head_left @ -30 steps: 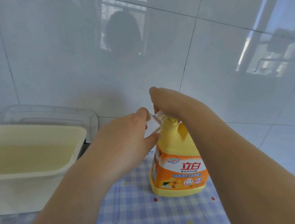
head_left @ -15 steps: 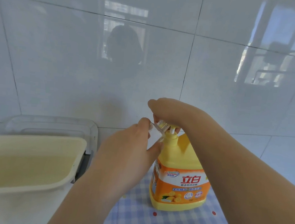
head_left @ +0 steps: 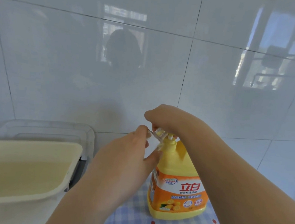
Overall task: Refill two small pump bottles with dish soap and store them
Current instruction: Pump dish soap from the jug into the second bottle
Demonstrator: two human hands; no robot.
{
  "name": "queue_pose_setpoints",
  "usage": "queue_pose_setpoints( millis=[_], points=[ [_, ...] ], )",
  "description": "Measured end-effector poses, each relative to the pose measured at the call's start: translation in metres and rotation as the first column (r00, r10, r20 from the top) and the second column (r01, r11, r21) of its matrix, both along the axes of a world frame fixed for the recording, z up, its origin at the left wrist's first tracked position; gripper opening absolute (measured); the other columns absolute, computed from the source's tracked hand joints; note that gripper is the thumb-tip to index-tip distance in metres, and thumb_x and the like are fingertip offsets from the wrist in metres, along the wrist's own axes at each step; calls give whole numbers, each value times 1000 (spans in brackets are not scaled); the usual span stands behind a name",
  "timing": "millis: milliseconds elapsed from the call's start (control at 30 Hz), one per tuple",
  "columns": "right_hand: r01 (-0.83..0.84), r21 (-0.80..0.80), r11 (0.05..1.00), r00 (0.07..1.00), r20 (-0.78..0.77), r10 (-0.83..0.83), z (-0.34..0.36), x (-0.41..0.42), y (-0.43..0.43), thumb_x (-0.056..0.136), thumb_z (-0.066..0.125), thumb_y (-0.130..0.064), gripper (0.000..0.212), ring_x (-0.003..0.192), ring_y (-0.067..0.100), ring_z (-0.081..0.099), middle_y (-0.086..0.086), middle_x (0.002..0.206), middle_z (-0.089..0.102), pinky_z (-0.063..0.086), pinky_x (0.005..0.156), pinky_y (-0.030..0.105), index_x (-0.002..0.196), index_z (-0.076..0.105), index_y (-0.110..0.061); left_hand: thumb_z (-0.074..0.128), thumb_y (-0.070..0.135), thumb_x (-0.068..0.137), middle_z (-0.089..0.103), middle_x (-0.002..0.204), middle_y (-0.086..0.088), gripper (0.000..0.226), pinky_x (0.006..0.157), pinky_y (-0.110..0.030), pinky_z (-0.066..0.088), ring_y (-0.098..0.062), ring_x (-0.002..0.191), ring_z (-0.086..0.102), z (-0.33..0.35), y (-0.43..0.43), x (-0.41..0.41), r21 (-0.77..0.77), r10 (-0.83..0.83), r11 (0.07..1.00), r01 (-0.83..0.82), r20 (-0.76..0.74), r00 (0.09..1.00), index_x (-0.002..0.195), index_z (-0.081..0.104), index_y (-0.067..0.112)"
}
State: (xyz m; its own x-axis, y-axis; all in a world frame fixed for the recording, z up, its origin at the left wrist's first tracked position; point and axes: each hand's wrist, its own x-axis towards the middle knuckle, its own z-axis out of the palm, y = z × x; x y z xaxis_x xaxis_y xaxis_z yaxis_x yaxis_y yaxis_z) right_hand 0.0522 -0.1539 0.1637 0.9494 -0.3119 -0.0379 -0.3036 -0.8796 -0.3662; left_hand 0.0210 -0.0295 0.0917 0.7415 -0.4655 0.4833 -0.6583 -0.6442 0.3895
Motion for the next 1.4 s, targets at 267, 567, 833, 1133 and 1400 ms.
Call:
queue_pose_setpoints(
  millis=[267,567,833,1133,1400],
  points=[
    [27,15,1000,999,39,-27,-13,12,-4,92,39,-17,27,53,14,34,0,63,41,30,53,25,65,44,-13,40,58,92,45,97,21,34,56,-16,32,-6,81,53,-1,1,1,47,6,999,-6,0,1000,119,37,37],
    [9,5,1000,999,50,-9,-11,8,-5,90,41,-16,21,52,14,31,0,62,37,28,52,24,69,44,-14,37,60,92,56,117,18,36,63,-21,35,-5,96,56,0,0,0,69,24,997,-25,27,999,120,36,37],
    [37,-16,999,998,60,-36,-1,7,-4,90,40,-16,22,44,17,40,3,58,44,35,50,21,71,49,-11,33,65,88,48,94,19,37,54,-18,31,-6,76,52,1,-2,-1,-5,29,1000,-29,55,998,114,36,39],
    [64,-20,998,997,40,-63,3,6,-2,89,41,-17,25,45,21,52,8,61,57,42,48,20,78,60,-6,32,67,85,52,97,22,36,55,-13,30,-4,78,50,2,-1,0,-38,31,999,-29,45,999,112,36,43],
    [18,-19,1000,1000,15,-18,2,4,-2,92,40,-17,26,49,21,51,12,75,61,39,47,19,87,62,-3,35,66,87,53,98,22,35,55,-14,33,-6,68,56,1,-1,-1,-32,9,999,-9,10,1000,112,37,43]
  ],
)
